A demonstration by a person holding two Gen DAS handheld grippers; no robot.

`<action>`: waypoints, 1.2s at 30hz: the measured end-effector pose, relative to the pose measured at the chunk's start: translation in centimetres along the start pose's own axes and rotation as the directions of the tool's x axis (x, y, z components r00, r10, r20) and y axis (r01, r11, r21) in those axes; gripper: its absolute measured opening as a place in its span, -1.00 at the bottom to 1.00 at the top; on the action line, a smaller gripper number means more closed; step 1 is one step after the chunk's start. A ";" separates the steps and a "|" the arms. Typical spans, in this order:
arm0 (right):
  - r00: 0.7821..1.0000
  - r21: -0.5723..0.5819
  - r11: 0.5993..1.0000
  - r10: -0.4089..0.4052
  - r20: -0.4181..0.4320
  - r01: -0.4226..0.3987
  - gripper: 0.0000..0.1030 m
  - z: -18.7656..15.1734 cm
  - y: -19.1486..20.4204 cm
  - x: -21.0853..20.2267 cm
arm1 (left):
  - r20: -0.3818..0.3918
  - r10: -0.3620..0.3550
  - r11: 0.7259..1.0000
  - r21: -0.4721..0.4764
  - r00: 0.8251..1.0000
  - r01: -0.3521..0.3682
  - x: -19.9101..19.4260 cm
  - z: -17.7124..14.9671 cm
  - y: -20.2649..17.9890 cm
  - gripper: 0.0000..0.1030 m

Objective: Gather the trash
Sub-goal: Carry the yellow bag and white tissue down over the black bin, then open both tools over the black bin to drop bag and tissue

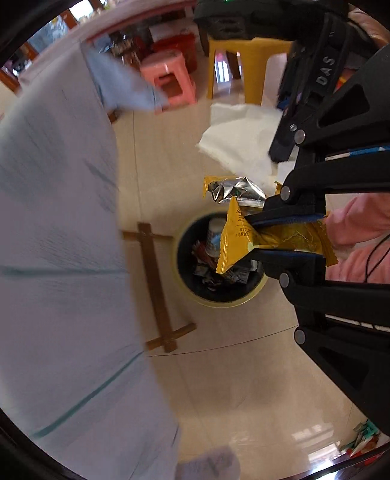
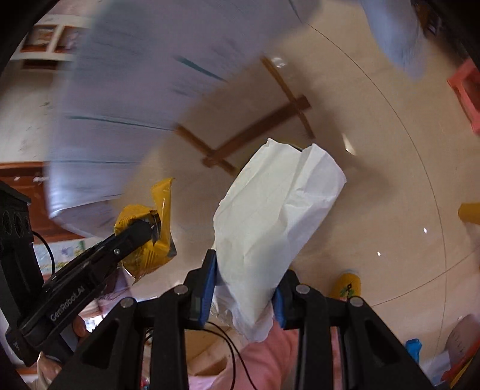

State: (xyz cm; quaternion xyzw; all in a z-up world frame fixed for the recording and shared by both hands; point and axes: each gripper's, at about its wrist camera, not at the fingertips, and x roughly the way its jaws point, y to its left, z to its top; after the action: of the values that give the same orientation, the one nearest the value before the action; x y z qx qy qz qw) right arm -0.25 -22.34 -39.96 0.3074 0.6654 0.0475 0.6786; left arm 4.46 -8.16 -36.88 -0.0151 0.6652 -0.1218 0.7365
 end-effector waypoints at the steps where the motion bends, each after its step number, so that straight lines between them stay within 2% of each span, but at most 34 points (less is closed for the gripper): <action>1: 1.000 0.011 1.000 -0.012 0.001 0.012 -0.37 0.2 -0.7 1.6 | -0.011 0.004 1.000 -0.012 1.000 -0.004 2.3 0.1 0.7 -0.74; 5: 1.000 0.059 0.998 -0.025 0.001 0.025 -0.36 0.9 -3.1 6.3 | -0.040 0.006 0.999 -0.041 0.999 -0.008 9.4 0.2 2.6 -0.65; 8: 0.999 0.071 0.997 -0.037 -0.005 0.037 -0.36 1.3 -4.1 9.1 | -0.040 0.028 0.999 -0.019 0.999 -0.029 12.6 0.3 3.3 -0.59; 11: 0.998 0.064 0.996 -0.058 -0.017 0.059 -0.36 1.6 -4.7 10.8 | -0.037 0.028 1.000 0.000 0.999 -0.028 14.6 0.3 3.9 -0.22; 12: 0.998 0.059 0.996 -0.065 -0.019 0.066 -0.36 1.8 -4.7 11.3 | -0.034 0.028 1.000 0.003 0.999 -0.028 14.9 0.6 4.2 0.04; 13: 0.997 0.054 0.996 -0.069 -0.021 0.070 -0.36 1.6 -4.7 11.7 | -0.024 0.033 0.999 0.005 0.999 -0.032 15.1 0.6 4.5 0.18; 17: 0.996 0.025 0.996 -0.087 -0.030 0.087 -0.35 2.2 -4.2 13.3 | -0.004 0.047 0.999 -0.001 0.999 -0.047 15.0 0.5 6.0 0.23; 23: 0.994 -0.015 0.996 -0.092 -0.056 0.091 -0.26 3.6 -2.1 15.6 | 0.010 0.055 0.995 -0.078 0.998 -0.054 13.7 -0.2 9.4 0.35; 28: 0.990 -0.095 0.989 -0.122 -0.073 0.115 -0.05 4.2 0.4 16.8 | 0.042 0.068 0.990 -0.130 0.997 -0.062 12.3 -0.8 11.3 0.46; 32: 0.989 -0.134 0.982 -0.141 -0.045 0.134 0.32 4.3 1.7 16.6 | 0.068 0.070 0.984 -0.169 0.995 -0.057 11.3 -1.2 12.2 0.54; 36: 0.989 -0.151 0.978 -0.147 -0.001 0.145 0.37 4.0 2.1 15.7 | 0.091 0.074 0.981 -0.188 0.993 -0.056 10.4 -1.4 12.5 0.58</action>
State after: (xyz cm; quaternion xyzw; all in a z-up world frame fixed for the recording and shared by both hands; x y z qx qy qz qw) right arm 5.88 -14.63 -52.93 0.2055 0.6849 0.0495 0.6973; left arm 5.92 2.12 -49.48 -0.0678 0.6369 -0.0345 0.7672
